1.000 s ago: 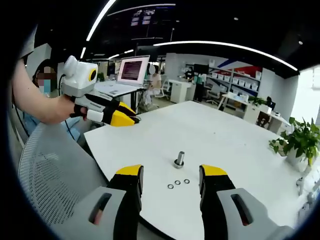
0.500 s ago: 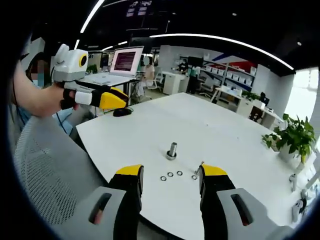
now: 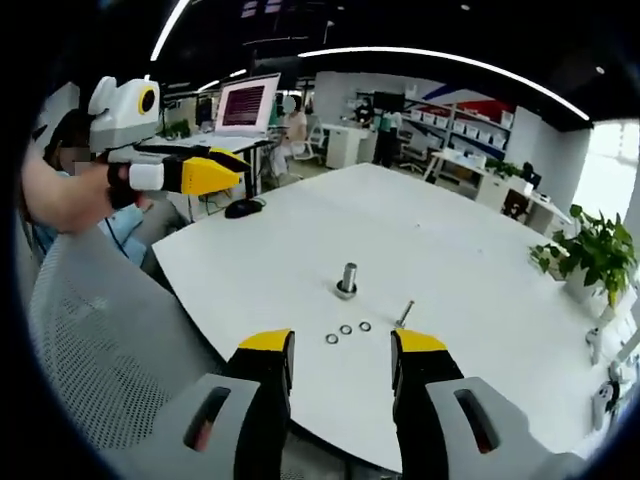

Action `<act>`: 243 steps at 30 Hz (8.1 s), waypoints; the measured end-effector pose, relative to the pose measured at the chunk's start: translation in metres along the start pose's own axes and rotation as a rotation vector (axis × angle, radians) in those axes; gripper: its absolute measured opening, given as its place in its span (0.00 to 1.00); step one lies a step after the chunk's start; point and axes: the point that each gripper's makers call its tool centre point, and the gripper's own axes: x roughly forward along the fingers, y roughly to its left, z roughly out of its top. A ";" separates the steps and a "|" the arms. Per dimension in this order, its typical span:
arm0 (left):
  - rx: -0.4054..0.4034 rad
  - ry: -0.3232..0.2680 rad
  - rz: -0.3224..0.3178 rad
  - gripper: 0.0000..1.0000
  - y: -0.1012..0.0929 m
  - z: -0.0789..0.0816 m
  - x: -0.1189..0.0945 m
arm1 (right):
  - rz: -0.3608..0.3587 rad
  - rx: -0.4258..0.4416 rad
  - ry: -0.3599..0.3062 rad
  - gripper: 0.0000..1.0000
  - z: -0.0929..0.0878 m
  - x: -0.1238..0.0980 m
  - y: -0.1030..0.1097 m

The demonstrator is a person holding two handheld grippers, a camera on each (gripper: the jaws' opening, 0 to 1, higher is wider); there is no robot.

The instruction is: Place the washer onto the threaded stud by aligning its center hole with the stud, sliding it down to the base, and recovering from edge contact or off-axis alignment until the washer reaches the visible bottom stop.

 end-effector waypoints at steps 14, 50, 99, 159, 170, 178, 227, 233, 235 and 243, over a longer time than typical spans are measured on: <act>-0.003 -0.004 0.020 0.28 0.005 0.001 -0.002 | 0.012 0.063 0.061 0.40 0.003 0.034 -0.030; 0.005 0.099 0.067 0.25 0.015 -0.027 0.000 | 0.019 0.117 0.341 0.30 -0.078 0.145 -0.090; 0.025 0.158 0.045 0.22 0.011 -0.040 0.003 | 0.162 -0.092 0.635 0.19 -0.085 0.183 -0.085; 0.016 0.179 0.018 0.19 0.005 -0.044 0.004 | 0.265 -0.377 0.789 0.15 -0.090 0.178 -0.077; 0.019 0.185 0.025 0.18 0.007 -0.045 0.004 | 0.314 -0.388 0.732 0.14 -0.089 0.177 -0.079; 0.014 0.187 0.033 0.18 0.010 -0.045 0.002 | 0.293 -0.335 0.688 0.14 -0.089 0.176 -0.079; 0.045 0.187 0.037 0.18 0.011 -0.044 0.001 | 0.178 -0.359 0.444 0.14 -0.011 0.145 -0.101; 0.056 0.195 0.033 0.18 0.009 -0.045 0.001 | 0.190 -0.399 0.463 0.14 -0.009 0.153 -0.099; 0.061 0.198 0.036 0.17 0.010 -0.046 0.001 | 0.197 -0.432 0.481 0.14 -0.012 0.156 -0.099; 0.056 0.201 0.041 0.17 0.011 -0.047 0.001 | 0.210 -0.430 0.510 0.14 -0.018 0.164 -0.098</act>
